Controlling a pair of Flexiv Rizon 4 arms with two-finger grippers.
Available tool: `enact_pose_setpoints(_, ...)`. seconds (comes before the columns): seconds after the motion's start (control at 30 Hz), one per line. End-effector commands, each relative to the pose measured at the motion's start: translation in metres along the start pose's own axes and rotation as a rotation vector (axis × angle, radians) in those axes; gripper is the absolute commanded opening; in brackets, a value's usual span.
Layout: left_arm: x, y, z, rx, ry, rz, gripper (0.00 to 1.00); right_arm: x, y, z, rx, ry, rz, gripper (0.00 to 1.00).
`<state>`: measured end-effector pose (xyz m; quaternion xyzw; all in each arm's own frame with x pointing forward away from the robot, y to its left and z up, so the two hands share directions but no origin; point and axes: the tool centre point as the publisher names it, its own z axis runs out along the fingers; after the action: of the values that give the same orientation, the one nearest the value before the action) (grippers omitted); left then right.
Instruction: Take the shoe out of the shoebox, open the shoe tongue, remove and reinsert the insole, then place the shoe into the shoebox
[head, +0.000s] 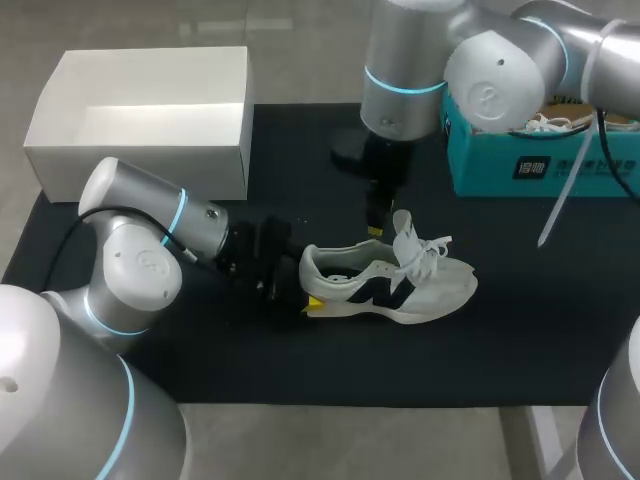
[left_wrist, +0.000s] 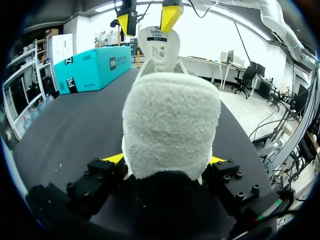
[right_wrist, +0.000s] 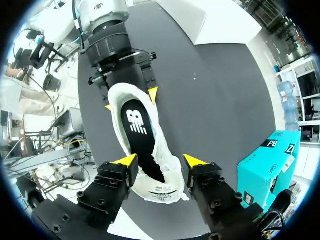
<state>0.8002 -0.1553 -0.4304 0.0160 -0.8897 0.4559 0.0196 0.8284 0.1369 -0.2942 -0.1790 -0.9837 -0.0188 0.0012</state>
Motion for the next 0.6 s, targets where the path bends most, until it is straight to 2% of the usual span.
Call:
enact_pose_setpoints(0.03,0.000,0.001,0.000,0.001,0.000,0.000,0.00,0.000,0.010,0.000,0.094,0.000,0.001,0.00)
enact_pose_setpoints(0.47,0.000,0.001,0.000,0.001,0.000,0.000,0.00,0.000,0.010,0.000,0.094,0.000,0.001,0.00)
enact_pose_setpoints(0.53,0.000,0.001,0.000,0.001,0.000,0.000,0.00,0.000,0.009,0.014,0.060,-0.041,-0.013,0.00)
enact_pose_setpoints(0.6,0.000,0.001,0.000,0.001,0.000,0.000,0.00,0.002,0.007,0.027,0.071,-0.072,-0.006,0.00)
